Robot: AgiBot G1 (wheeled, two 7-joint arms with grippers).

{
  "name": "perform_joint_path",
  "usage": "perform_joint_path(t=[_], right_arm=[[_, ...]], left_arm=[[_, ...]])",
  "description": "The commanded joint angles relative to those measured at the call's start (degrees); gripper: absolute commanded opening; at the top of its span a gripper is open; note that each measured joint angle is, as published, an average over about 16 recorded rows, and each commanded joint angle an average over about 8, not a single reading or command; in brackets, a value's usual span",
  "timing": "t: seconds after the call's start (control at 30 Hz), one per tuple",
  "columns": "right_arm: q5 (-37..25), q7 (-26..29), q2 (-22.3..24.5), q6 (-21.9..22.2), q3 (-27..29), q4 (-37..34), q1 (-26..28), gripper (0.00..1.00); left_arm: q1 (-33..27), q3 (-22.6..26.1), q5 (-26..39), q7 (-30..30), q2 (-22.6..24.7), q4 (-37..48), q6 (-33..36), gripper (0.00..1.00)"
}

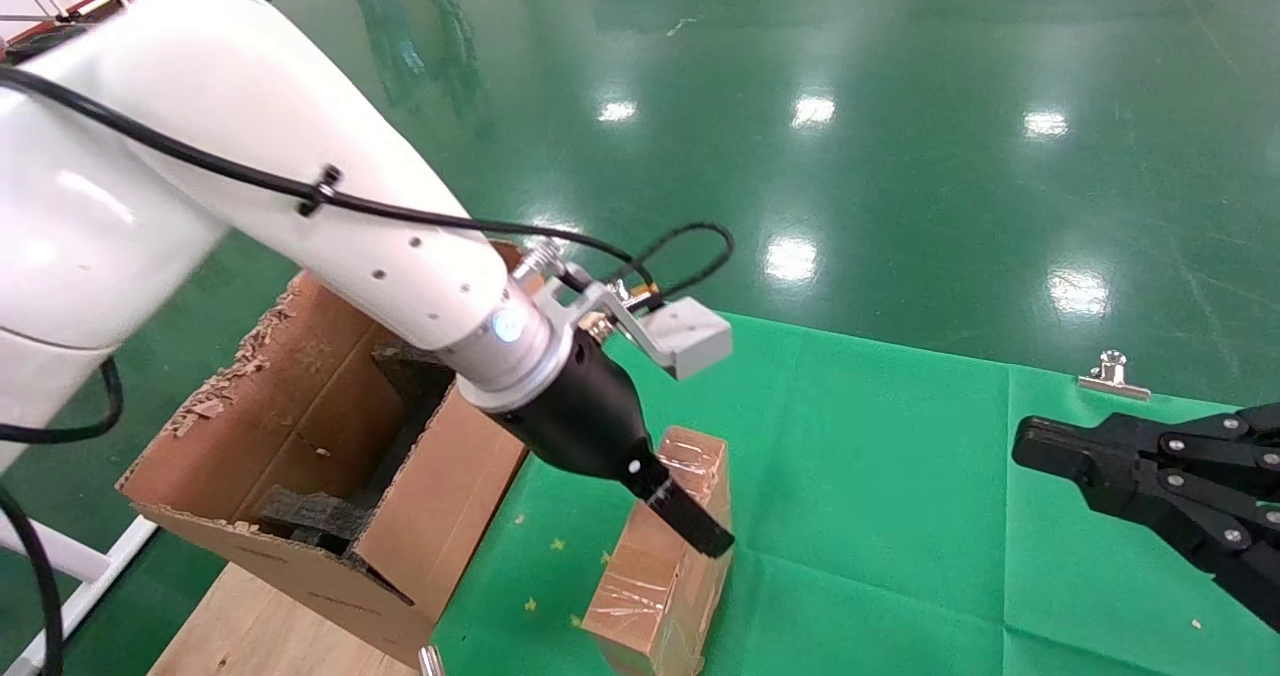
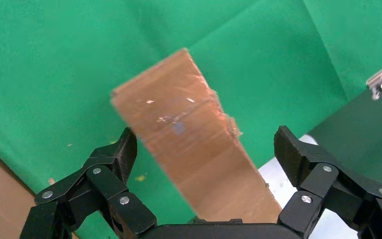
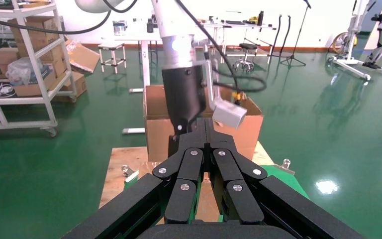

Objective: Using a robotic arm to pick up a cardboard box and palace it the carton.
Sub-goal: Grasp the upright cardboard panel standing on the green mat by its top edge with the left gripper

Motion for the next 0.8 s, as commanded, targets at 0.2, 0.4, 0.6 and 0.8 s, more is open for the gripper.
perform_joint_path(t=[0.2,0.4,0.6,0.8], right_arm=[[0.0,0.0,0.0,0.0,0.0,0.0,0.0,0.33],[0.0,0.0,0.0,0.0,0.0,0.0,0.0,1.00],[0.0,0.0,0.0,0.0,0.0,0.0,0.0,1.00],[0.0,0.0,0.0,0.0,0.0,0.0,0.0,1.00]], left_arm=[[-0.6,2.9,0.6,0.3,1.4,0.0,-0.4,1.00],[-1.0,3.5,0.9,0.5,1.7,0.0,-0.5,0.33],[-0.8,3.1,0.8,0.4,1.5,0.0,-0.5,0.00],[-0.6,2.8,0.6,0.3,1.3,0.0,-0.4,0.00]])
